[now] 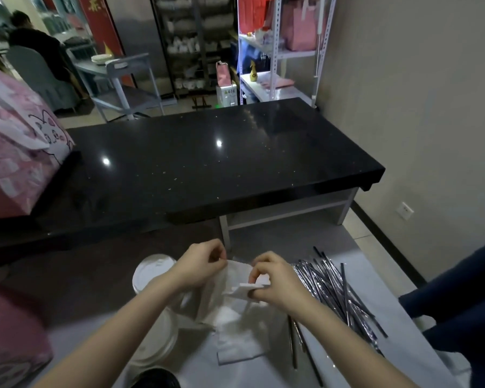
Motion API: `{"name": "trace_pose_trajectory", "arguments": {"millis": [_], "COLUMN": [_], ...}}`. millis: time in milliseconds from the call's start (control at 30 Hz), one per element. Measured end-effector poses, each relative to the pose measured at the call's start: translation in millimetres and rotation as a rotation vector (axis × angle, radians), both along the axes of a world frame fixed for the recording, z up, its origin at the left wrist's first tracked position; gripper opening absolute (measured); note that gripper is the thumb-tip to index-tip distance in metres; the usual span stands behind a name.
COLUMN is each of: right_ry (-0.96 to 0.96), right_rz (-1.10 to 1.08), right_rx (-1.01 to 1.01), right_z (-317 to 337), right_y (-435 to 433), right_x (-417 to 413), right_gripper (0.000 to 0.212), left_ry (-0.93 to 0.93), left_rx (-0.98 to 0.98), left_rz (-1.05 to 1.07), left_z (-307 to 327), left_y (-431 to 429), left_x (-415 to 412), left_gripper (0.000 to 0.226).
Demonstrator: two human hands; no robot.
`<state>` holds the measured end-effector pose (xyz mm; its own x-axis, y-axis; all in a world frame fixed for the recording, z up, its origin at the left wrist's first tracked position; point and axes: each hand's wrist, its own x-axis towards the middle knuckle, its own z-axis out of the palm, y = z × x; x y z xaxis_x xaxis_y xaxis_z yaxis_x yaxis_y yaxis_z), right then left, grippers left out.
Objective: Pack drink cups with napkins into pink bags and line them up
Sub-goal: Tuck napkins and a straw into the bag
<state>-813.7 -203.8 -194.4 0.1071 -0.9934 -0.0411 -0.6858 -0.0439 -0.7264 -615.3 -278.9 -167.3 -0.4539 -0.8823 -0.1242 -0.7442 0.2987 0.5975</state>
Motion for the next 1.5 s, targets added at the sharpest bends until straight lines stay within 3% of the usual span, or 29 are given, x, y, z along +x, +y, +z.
{"name": "trace_pose_trajectory", "arguments": {"millis": [233,433,600,767,867,1000,1200,1333,1433,1500], "right_ry": [0.015,-0.296,-0.361,-0.373,-0.512,-0.604,-0.517,-0.308,-0.122,0.041], "right_rz": [0.101,0.085,0.141,0.201,0.258,0.317,0.409,0.39,0.39,0.407], "right_rx": [-0.141,-0.028,-0.009,-0.082,0.025,0.09,-0.096,-0.232,-0.34,-0.355], "right_z": [45,92,119,139,151,168,191,194,188,182], "right_y": [-4,0,4,7,12,17,24,16,12,11], "right_x": [14,32,81,148,198,269,377,428,458,471], "right_gripper": [0.015,0.017,0.021,0.042,0.059,0.045,0.018,0.02,0.032,0.03], "left_ry": [0.546,0.913,1.043,0.989,0.99,0.897,0.723,0.294,-0.018,-0.159], "left_rx": [0.329,0.464,0.392,0.048,-0.081,-0.254,-0.472,-0.644,-0.521,-0.355], "left_rz": [0.054,0.186,0.194,0.388,0.458,0.458,0.508,0.611,0.455,0.334], "left_z": [33,53,72,89,104,126,151,145,129,116], "left_y": [23,47,69,94,110,132,163,176,174,170], "left_x": [14,45,85,148,197,266,386,474,517,532], "left_gripper": [0.005,0.002,0.029,0.041,0.04,0.032,0.025,0.034,0.053,0.08]}}
